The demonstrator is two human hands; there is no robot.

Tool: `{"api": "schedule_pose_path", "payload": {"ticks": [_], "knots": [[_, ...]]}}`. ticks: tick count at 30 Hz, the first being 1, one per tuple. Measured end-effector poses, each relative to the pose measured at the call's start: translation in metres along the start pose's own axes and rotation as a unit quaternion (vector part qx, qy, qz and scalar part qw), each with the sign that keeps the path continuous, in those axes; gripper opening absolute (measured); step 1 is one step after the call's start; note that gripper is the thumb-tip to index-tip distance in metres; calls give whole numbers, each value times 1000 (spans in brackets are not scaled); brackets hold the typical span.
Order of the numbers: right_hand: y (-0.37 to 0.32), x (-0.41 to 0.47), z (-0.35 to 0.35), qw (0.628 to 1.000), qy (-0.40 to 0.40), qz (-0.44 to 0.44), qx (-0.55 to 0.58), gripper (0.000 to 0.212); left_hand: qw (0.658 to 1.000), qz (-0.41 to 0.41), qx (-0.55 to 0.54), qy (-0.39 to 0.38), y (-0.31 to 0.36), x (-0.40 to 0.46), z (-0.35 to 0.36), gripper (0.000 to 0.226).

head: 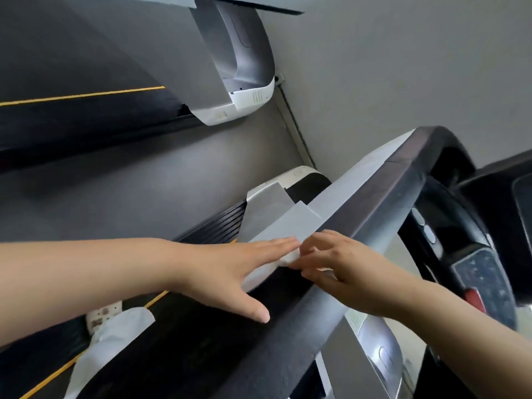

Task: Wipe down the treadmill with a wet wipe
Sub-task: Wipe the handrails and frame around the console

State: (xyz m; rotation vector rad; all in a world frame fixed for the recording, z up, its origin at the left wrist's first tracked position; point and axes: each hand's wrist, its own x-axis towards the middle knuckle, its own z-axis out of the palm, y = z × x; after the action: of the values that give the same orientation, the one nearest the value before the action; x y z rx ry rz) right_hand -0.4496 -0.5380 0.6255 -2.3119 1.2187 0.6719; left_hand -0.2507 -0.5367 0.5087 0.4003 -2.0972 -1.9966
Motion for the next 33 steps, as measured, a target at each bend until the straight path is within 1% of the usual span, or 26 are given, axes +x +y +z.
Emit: {"api": "schedule_pose_path", "payload": {"ticks": [1, 3, 6, 8, 10, 12, 13, 15, 17, 18, 19, 20, 21, 23, 24, 26, 29, 33], "knots": [[9, -1, 1, 1000, 22, -1, 2, 34, 1000, -10, 13, 2, 0, 7, -5, 93], [27, -4, 5, 996, 86, 3, 1, 19, 1000, -4, 1, 10, 9, 27, -9, 89], [50, -6, 4, 982, 185, 38, 9, 9, 998, 15, -18, 57, 11, 58, -1, 81], [64, -8, 4, 974, 218, 47, 28, 5, 995, 26, -24, 92, 14, 79, 7, 72], [75, -11, 6, 966, 245, 62, 58, 13, 993, 28, -11, 114, 19, 98, 11, 66], [87, -13, 10, 942, 311, 102, 80, 25, 991, 31, -6, 133, 21, 120, 12, 63], [95, -13, 13, 923, 352, 136, 71, 30, 991, 27, -5, 133, 25, 129, 10, 61], [114, -8, 19, 881, 404, 243, 43, 41, 990, 33, -23, 133, 31, 150, 0, 56], [127, 0, 21, 839, 411, 349, 69, 57, 987, 44, -46, 150, 35, 174, -13, 50], [131, 3, 22, 821, 416, 379, 96, 64, 985, 34, -39, 165, 34, 186, -19, 50], [134, 5, 24, 807, 424, 394, 117, 68, 984, 15, -25, 177, 32, 198, -23, 51], [135, 5, 25, 797, 432, 401, 131, 67, 983, -5, -10, 181, 30, 210, -26, 51], [136, 5, 27, 790, 439, 405, 140, 61, 984, -11, -1, 178, 28, 220, -28, 52], [136, 6, 29, 783, 440, 410, 160, 51, 988, 0, -3, 157, 27, 236, -31, 55], [137, 6, 29, 782, 436, 411, 170, 51, 990, 5, -7, 144, 27, 244, -35, 56], [140, 7, 29, 783, 422, 415, 189, 56, 992, 4, -7, 122, 26, 261, -47, 57], [140, 7, 28, 789, 394, 423, 207, 62, 993, 9, -16, 114, 24, 285, -63, 54], [140, 6, 27, 784, 392, 423, 230, 65, 991, 74, -8, 113, 15, 278, -65, 48]]}}
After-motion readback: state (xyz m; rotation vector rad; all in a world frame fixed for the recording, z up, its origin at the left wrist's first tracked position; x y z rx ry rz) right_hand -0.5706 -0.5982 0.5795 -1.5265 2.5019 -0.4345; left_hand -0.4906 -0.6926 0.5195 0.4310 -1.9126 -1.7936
